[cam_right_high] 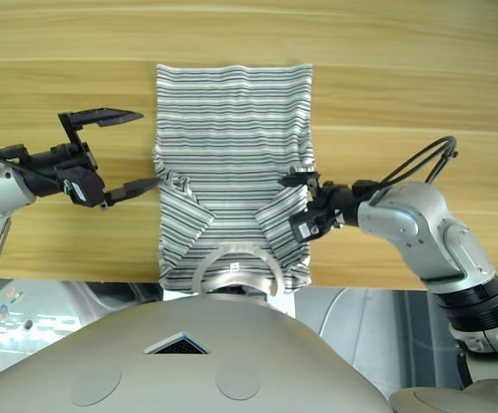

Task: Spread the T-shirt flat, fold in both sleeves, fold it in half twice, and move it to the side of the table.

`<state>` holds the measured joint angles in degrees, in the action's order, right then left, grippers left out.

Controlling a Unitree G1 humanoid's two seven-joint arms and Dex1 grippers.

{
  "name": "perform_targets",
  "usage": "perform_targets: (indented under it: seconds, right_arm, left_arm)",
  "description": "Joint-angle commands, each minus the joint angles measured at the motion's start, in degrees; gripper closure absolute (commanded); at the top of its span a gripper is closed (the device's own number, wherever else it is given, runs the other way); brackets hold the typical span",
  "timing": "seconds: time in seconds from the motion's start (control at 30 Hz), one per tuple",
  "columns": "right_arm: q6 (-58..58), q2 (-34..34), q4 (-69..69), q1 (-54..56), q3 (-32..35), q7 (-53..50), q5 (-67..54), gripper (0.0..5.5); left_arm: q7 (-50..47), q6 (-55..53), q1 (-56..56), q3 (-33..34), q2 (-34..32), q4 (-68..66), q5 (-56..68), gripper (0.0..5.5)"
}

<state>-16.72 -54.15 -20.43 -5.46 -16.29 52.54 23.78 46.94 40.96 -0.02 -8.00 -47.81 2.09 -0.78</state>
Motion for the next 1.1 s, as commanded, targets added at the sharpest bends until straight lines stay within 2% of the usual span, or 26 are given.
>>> perform_targets:
  seconds: [0.03,0.1,0.37,0.7,1.1]
  right_arm:
    - [-0.5,1.0,2.3,1.0,-1.7,0.1,1.3,0.42]
    - [-0.4,1.5,2.8,1.2,-2.1,0.1,1.6,0.13]
    - [0.0,2.1,2.4,1.5,-3.1,0.0,1.6,0.13]
    - [0.4,2.9,2.7,2.0,-4.2,-0.6,2.1,0.13]
    - [0.2,6.9,10.9,8.6,-6.4,-2.2,2.6,0.13]
  left_arm:
    - [2.2,-0.2,0.1,-2.3,-0.5,-0.5,-0.2,0.10]
    - [3.8,0.1,0.1,-4.6,-0.1,-1.8,-0.9,0.10]
    - [6.8,-0.2,-1.9,-10.0,2.1,-5.8,-1.6,0.10]
    - [6.2,1.1,-4.0,-12.5,3.0,-10.8,-7.1,0.10]
    - [2.9,4.9,-13.2,-14.1,7.4,-26.5,-11.9,0.10]
